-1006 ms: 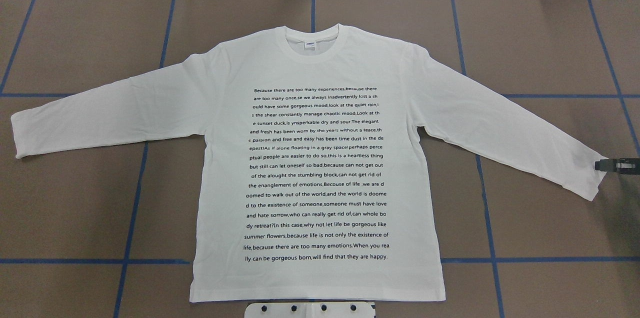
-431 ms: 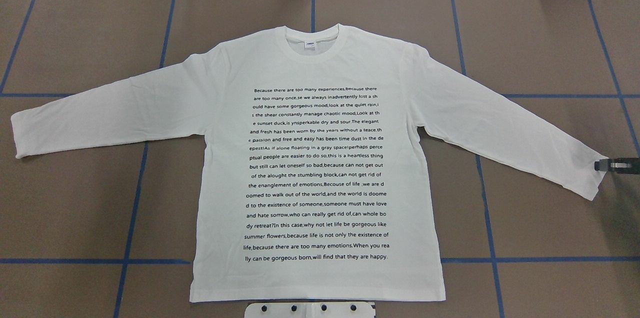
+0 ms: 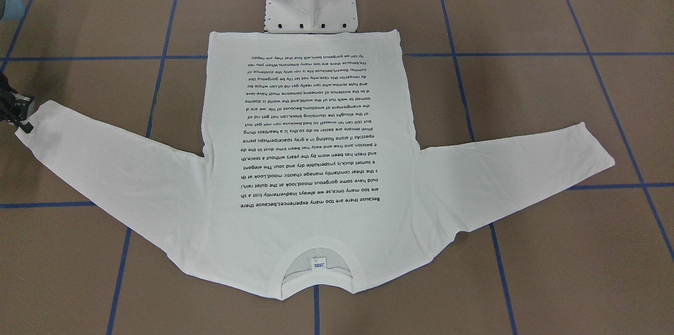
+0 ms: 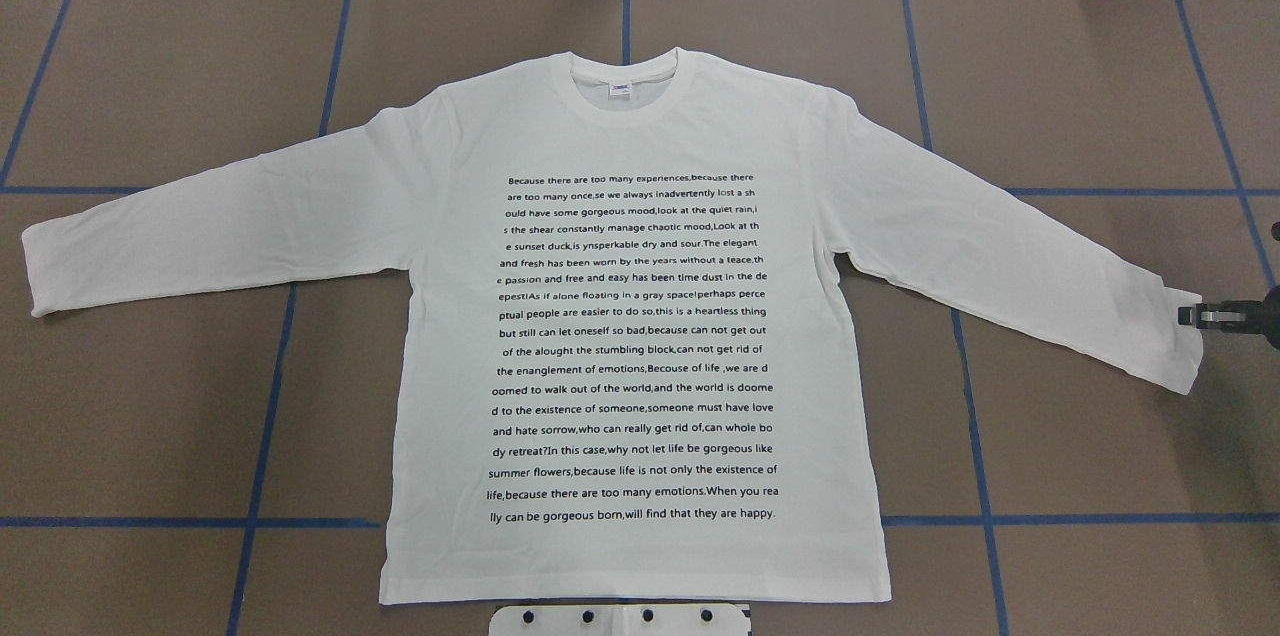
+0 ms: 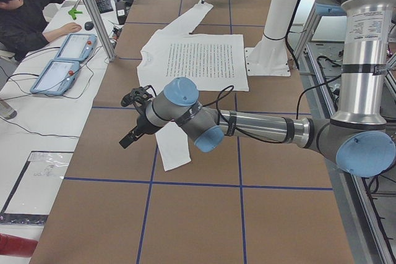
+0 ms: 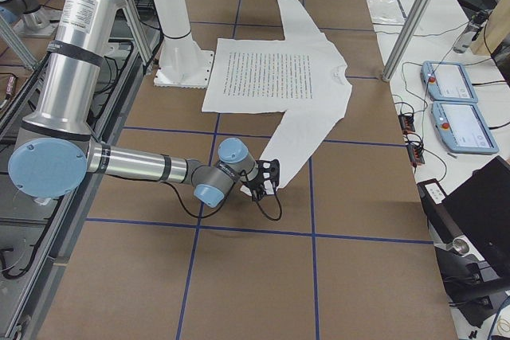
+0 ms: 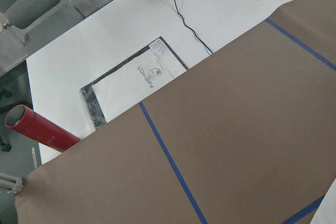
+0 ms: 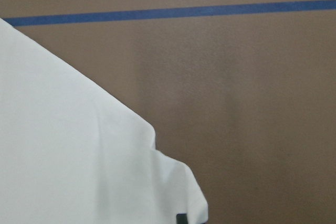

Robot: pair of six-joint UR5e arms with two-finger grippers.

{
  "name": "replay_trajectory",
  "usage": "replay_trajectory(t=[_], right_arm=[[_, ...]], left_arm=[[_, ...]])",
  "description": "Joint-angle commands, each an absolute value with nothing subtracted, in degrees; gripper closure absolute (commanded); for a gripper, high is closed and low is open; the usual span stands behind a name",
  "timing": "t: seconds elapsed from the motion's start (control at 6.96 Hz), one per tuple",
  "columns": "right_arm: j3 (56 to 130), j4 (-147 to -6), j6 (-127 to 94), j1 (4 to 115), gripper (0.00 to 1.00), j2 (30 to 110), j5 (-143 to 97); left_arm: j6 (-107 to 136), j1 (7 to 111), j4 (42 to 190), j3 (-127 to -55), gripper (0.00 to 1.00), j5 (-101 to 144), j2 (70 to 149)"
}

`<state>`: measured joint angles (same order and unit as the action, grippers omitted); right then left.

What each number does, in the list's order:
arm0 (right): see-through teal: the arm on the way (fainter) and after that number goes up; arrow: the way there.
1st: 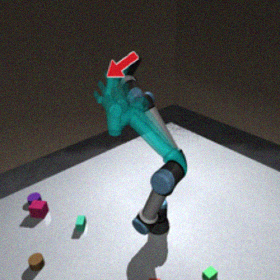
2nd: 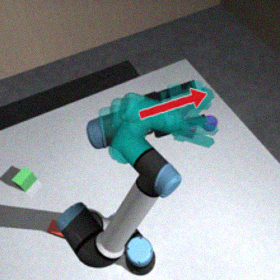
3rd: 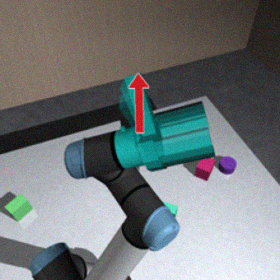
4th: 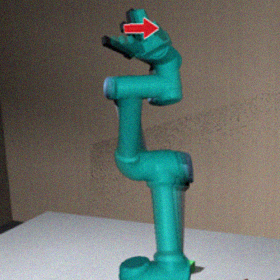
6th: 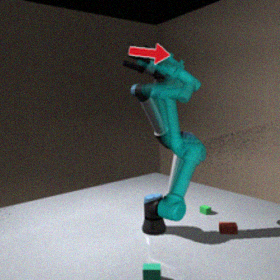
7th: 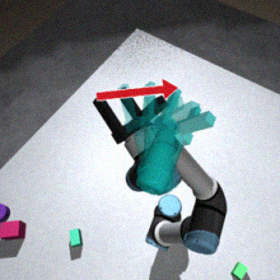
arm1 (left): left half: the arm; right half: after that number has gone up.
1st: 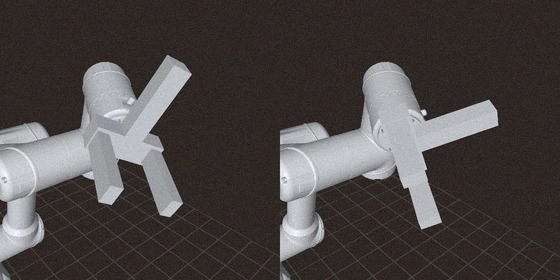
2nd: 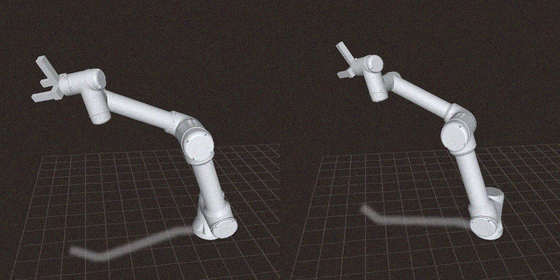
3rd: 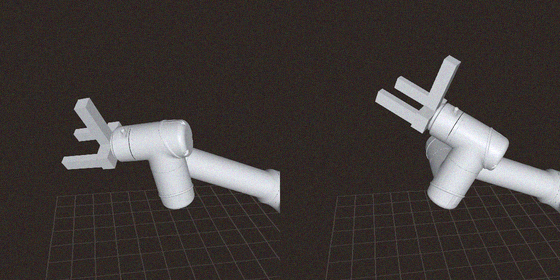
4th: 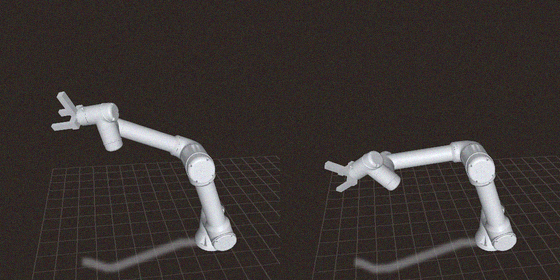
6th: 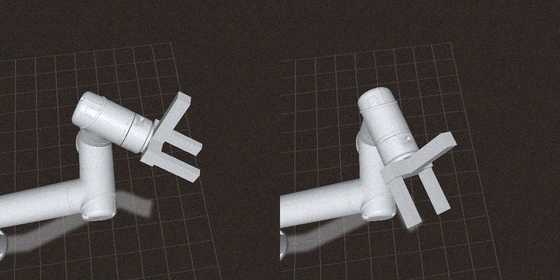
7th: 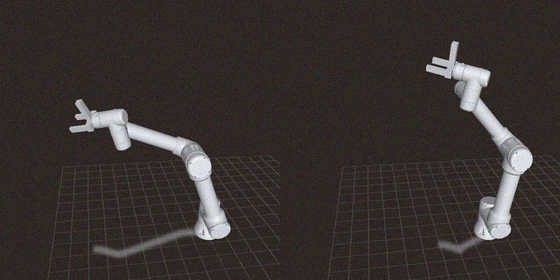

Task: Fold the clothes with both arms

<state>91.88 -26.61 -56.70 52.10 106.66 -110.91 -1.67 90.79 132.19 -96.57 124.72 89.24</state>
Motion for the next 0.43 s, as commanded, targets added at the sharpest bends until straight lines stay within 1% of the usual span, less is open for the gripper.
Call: replay_trajectory(t=[0.0, 0.29], right_arm=[[99.80, -32.12, -56.69, 53.95, 1.00, 105.83, -111.18], [111.39, -53.68, -57.48, 55.46, 1.00, 98.48, -110.40]], left_arm=[[-1.67, 90.79, 132.19, -96.42, 0.00, 124.72, 89.21], [-1.67, 90.79, 132.19, -96.33, 0.00, 124.72, 89.21]])
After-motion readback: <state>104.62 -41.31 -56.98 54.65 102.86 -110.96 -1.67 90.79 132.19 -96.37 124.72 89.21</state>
